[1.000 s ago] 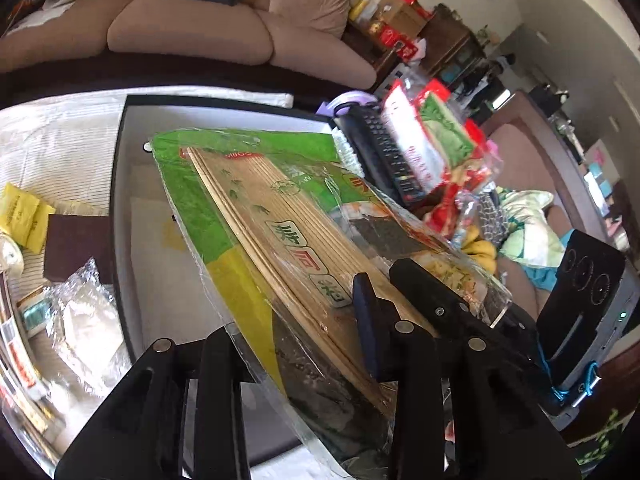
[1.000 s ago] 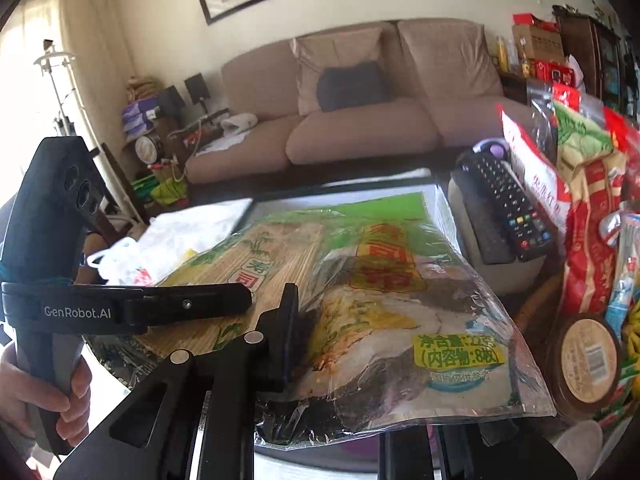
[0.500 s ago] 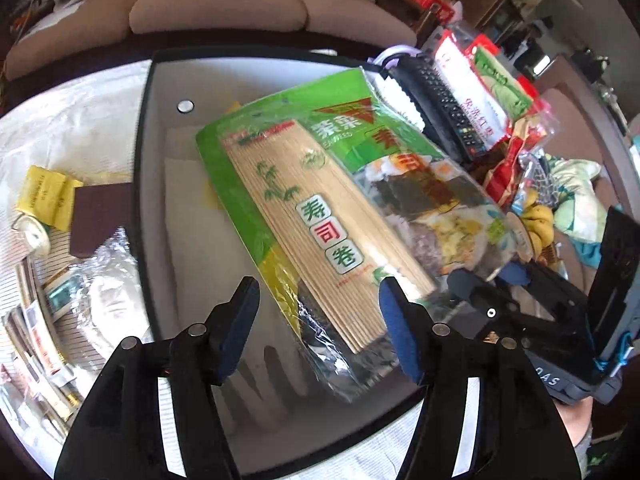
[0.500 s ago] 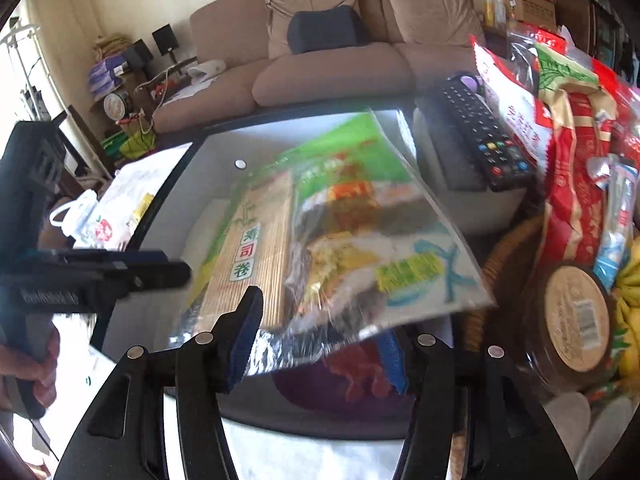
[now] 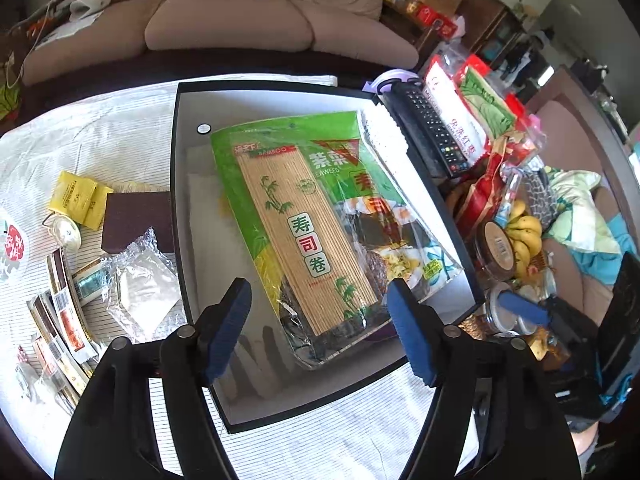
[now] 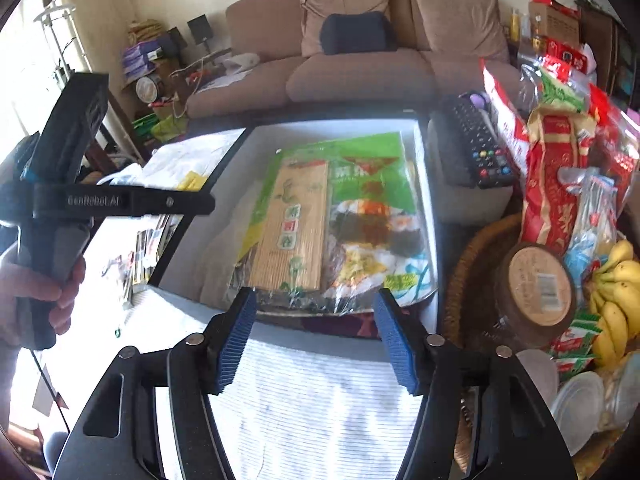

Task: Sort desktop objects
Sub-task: 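Lower the package into the black box and open the left gripper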

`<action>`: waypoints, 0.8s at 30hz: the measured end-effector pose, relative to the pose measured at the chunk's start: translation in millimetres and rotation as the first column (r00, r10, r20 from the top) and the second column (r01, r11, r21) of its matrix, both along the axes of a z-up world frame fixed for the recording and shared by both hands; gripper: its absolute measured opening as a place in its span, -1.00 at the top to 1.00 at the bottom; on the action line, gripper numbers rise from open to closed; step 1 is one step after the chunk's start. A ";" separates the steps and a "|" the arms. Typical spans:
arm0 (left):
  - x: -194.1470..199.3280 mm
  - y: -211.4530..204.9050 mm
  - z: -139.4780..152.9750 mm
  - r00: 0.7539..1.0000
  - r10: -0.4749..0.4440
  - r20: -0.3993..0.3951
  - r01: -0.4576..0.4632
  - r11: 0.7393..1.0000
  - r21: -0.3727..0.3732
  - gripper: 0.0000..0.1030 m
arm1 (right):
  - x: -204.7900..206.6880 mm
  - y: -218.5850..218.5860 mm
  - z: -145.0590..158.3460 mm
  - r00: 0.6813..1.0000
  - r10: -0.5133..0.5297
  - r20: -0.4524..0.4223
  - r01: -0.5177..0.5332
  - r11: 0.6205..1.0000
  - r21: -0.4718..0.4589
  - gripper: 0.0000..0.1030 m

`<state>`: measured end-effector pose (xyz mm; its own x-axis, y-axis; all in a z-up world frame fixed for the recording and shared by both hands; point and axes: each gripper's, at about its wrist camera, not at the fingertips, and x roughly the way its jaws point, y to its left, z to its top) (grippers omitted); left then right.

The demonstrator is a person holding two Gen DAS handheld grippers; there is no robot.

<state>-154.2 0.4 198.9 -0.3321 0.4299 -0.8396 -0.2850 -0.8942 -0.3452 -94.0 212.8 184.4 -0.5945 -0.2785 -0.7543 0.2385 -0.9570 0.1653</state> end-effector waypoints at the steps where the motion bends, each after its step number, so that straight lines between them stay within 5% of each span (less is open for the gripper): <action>1: -0.1 0.4 -1.7 1.000 0.001 0.004 -0.001 1.000 0.002 -0.42 | -5.5 1.7 1.9 1.000 -0.006 -0.002 0.006 1.000 0.003 -0.31; 8: -12.9 -3.1 -11.8 0.999 0.031 0.032 -0.034 0.995 0.092 -0.50 | -80.4 3.9 -25.4 0.992 -0.003 0.125 0.008 0.999 -0.042 -0.31; 15: -27.8 -5.3 -17.8 0.999 0.040 0.026 -0.042 0.993 0.108 -0.51 | -110.8 -23.0 -83.6 0.954 0.030 0.298 -0.086 0.981 0.175 -0.31; 18: -27.5 -11.5 -17.4 0.998 0.056 0.011 -0.057 0.991 0.121 -0.51 | -105.5 -37.6 -92.8 0.938 0.059 0.342 -0.152 0.955 0.253 -0.51; 24: -6.4 -27.8 -13.7 0.996 0.081 -0.025 -0.076 0.986 0.147 -0.63 | -97.7 -41.4 -88.0 0.915 0.119 0.385 -0.186 0.973 0.139 -0.51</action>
